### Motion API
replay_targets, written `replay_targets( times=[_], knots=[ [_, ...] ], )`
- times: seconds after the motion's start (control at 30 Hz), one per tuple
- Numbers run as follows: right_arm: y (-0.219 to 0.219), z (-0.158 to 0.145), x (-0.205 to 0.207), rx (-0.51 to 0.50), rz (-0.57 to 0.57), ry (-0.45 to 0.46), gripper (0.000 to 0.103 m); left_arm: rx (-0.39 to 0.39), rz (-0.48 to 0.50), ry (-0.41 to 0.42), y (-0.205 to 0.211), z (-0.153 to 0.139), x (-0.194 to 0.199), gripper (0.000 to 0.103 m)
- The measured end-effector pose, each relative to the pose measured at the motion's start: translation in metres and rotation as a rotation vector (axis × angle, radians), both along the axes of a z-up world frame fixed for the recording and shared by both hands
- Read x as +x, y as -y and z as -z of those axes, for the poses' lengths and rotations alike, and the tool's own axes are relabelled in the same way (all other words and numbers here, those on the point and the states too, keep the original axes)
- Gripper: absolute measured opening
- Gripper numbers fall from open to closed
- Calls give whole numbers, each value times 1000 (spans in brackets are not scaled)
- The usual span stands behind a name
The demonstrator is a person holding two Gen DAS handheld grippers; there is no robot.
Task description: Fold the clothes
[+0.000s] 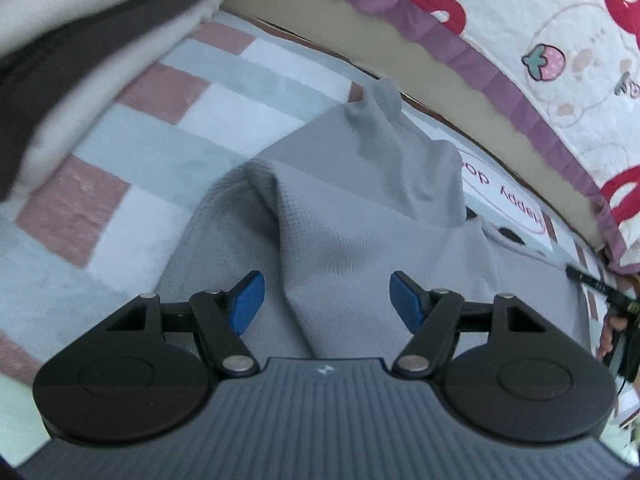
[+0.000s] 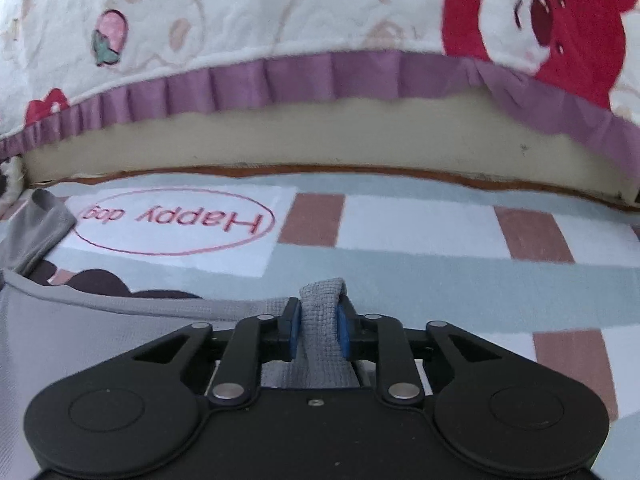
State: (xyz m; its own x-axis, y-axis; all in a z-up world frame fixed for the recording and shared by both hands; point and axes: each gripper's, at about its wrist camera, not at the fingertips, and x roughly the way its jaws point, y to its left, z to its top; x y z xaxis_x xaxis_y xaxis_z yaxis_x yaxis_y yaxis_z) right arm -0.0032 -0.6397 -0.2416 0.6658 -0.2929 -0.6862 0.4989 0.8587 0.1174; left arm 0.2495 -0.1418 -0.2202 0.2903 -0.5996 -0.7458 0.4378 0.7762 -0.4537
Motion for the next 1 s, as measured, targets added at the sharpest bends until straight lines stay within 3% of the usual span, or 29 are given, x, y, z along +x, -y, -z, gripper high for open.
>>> replay_targets(
  times=[0.03, 0.07, 0.13, 0.17, 0.2, 0.27, 0.3, 0.4, 0.5, 0.57, 0.63, 0.67, 0.7, 0.77, 0.87, 1.0],
  knots=[
    [0, 2, 0, 5, 11, -2, 42, 0, 15, -23, 4, 4, 3, 71],
    [1, 3, 0, 10, 21, -2, 43, 16, 42, -31, 10, 5, 4, 69],
    [1, 4, 0, 14, 17, 3, 45, 45, 104, 1, 23, -3, 3, 37],
    [0, 4, 1, 14, 11, 4, 45, 56, 134, 20, 30, -8, 2, 1],
    [0, 4, 1, 13, 0, 6, 46, 67, 165, 38, 36, -12, 2, 3],
    [-2, 4, -1, 3, -38, 15, 32, 23, 161, 39, 41, -23, 13, 3],
    [-2, 5, -2, 8, -38, 26, 20, -14, 139, 28, 42, -27, 23, 3],
    [-2, 7, -6, 22, -38, 59, 18, -148, 11, -52, 45, -31, 66, 3],
    [1, 8, -8, 46, -27, 80, 17, -250, -170, -188, 50, -11, 116, 4],
    [1, 8, -7, 48, -31, 75, 17, -179, -260, -245, 58, -2, 137, 5],
    [0, 7, -6, 34, -44, 61, 17, -96, -223, -163, 69, -13, 138, 7],
    [-1, 7, -5, 26, -50, 55, 17, -70, -191, -90, 72, -23, 133, 16],
    [-2, 6, -5, 19, -56, 51, 17, -51, -157, -21, 72, -33, 126, 33],
    [-3, 6, -6, 13, -58, 50, 17, -25, -86, 103, 71, -51, 112, 48],
    [-4, 8, -6, 17, -42, 63, 18, 22, 48, 170, 64, -62, 89, 51],
    [-4, 6, -5, 42, -14, 59, 19, 112, 158, 153, 49, -49, 55, 55]
  ],
)
